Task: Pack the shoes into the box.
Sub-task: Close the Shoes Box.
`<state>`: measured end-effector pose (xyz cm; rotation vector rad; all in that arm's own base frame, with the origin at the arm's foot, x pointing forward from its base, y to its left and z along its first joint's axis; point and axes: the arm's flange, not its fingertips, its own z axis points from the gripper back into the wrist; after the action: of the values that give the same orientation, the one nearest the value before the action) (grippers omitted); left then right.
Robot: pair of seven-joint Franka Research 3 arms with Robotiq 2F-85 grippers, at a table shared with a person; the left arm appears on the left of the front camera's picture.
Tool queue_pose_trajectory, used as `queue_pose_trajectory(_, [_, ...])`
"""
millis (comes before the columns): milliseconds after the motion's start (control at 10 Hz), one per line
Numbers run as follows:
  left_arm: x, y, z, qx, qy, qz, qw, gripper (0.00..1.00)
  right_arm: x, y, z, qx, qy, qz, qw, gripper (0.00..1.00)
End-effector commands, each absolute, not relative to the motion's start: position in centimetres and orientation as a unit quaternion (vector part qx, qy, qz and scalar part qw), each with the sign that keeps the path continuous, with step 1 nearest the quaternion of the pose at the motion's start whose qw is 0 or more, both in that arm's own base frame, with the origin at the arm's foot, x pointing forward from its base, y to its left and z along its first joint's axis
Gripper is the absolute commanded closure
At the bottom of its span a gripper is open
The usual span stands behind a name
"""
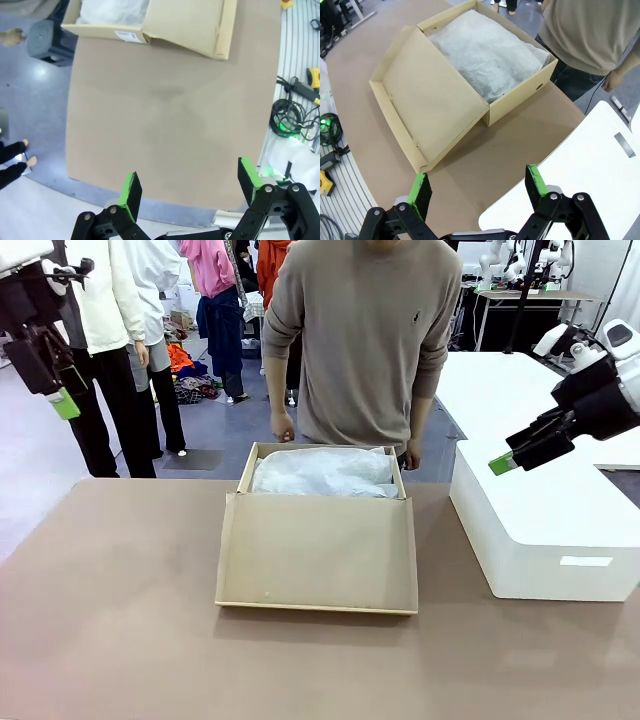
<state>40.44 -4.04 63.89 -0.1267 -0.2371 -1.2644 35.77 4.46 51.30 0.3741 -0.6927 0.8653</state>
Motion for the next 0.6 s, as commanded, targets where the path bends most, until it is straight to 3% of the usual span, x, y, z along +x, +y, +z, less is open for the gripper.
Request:
queue_pose_trajectory(0, [40.1, -3.8, 64.3, -0.054, -0.113, -0.597, 0.793, 0.00, 36.1, 4.2, 51.2, 0.185, -0.336, 0.417, 0.824, 0.00])
queue_pose_trajectory(200, [40.2, -4.2, 64.2, -0.057, -0.113, -0.591, 0.797, 0.00, 36.1, 4.2, 51.2, 0.185, -0.336, 0.417, 0.824, 0.00])
queue_pose_trajectory(300, [40.2, -4.3, 63.7, -0.028, -0.095, -0.644, 0.758, 0.17, 36.1, 4.2, 51.2, 0.185, -0.336, 0.417, 0.824, 0.00])
queue_pose_trajectory(500, [42.0, -5.5, 63.1, -0.056, -0.134, -0.684, 0.715, 0.55, 36.1, 4.2, 51.2, 0.185, -0.336, 0.417, 0.824, 0.00])
